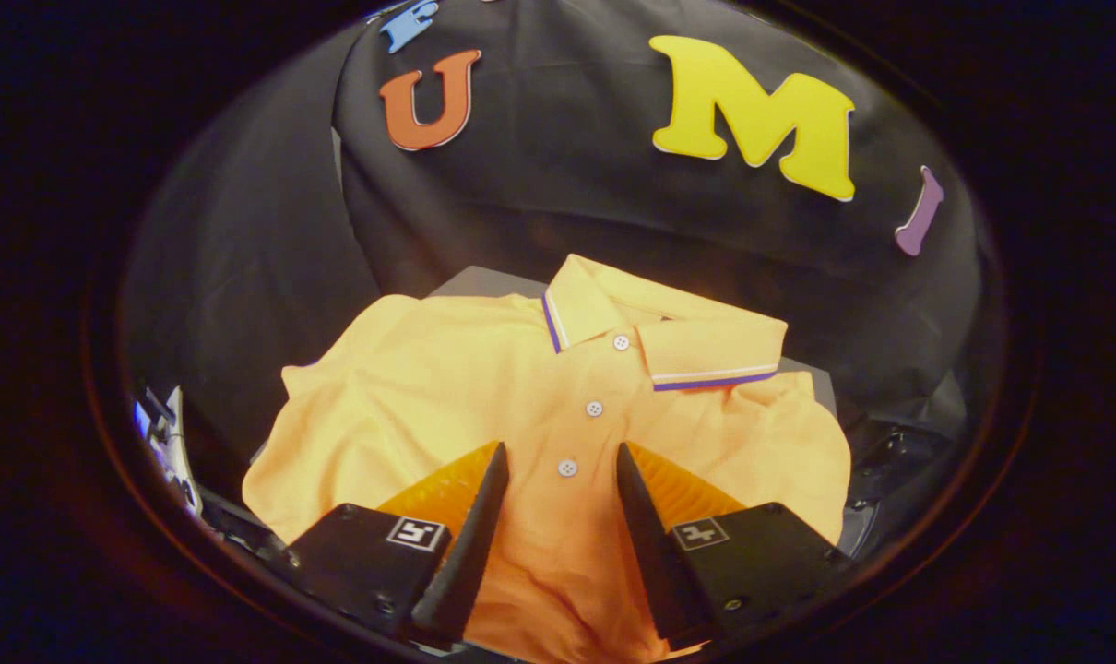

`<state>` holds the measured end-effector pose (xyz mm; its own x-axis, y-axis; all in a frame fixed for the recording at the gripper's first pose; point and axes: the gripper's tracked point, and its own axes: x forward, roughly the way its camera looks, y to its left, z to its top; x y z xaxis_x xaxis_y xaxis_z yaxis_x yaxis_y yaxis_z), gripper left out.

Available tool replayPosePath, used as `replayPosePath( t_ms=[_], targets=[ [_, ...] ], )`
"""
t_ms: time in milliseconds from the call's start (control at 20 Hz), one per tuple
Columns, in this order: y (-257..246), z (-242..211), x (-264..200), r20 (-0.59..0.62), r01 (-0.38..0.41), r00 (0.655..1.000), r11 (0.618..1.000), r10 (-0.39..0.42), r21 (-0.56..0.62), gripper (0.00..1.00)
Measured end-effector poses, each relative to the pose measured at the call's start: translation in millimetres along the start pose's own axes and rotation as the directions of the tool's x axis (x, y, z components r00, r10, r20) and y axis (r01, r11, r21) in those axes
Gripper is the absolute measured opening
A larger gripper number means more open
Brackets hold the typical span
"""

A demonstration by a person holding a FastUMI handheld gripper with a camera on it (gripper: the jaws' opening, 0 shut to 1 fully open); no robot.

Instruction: Put the clothes into the washing machine and then close the washing machine lid.

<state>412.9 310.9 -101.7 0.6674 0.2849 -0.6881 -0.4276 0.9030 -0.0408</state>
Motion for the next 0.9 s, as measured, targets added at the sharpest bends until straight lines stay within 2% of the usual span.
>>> replayPosePath(
  t_ms=[100, 200, 350, 500, 650, 900],
  targets=[
    [-5, 2, 2, 0.023, -0.014, 1.0, 1.0, 0.013, 0.028, 0.32],
    [-6, 3, -2, 0.029, -0.025, 0.999, 0.999, 0.024, 0.035, 0.11],
    [-10, 2, -6, 0.026, 0.008, 1.0, 1.0, -0.009, 0.021, 0.06],
    [-15, 10, -19, 0.06, -0.031, 0.998, 0.997, 0.027, 0.064, 0.06],
    [-33, 28, -51, 0.122, -0.047, 0.992, 0.991, 0.032, 0.123, 0.06],
    [-61, 70, -115, 0.269, -0.045, 0.963, 0.989, 0.006, 0.142, 0.06]
  ],
)
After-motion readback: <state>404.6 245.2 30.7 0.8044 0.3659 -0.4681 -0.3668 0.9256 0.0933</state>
